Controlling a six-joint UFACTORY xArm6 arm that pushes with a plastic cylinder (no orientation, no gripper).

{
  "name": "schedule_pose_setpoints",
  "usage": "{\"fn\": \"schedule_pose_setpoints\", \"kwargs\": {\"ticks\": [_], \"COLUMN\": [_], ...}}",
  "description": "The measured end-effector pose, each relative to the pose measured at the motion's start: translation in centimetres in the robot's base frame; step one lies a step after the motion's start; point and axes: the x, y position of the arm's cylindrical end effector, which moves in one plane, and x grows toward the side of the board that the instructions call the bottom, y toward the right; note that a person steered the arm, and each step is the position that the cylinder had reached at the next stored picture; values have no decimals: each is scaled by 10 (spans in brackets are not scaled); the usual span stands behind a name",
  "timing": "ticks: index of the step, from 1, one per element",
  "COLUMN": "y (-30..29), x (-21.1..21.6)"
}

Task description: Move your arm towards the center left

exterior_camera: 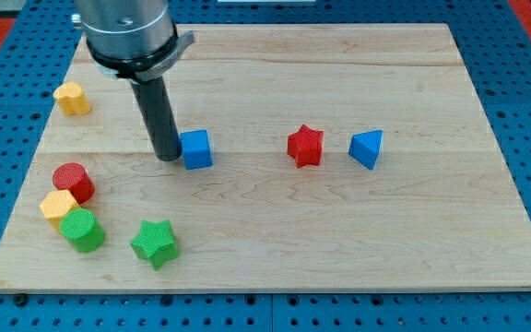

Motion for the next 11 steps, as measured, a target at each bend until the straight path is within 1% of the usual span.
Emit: {"fn": "schedule_pose_setpoints", "kwargs": {"ticks": [2,3,4,6,7,8,9,10,11], "y": [40,16,-22,-45,-68,-76,-146,-189,-189], "x": [0,0,11,48,44,-22,-46,-38,-8]}}
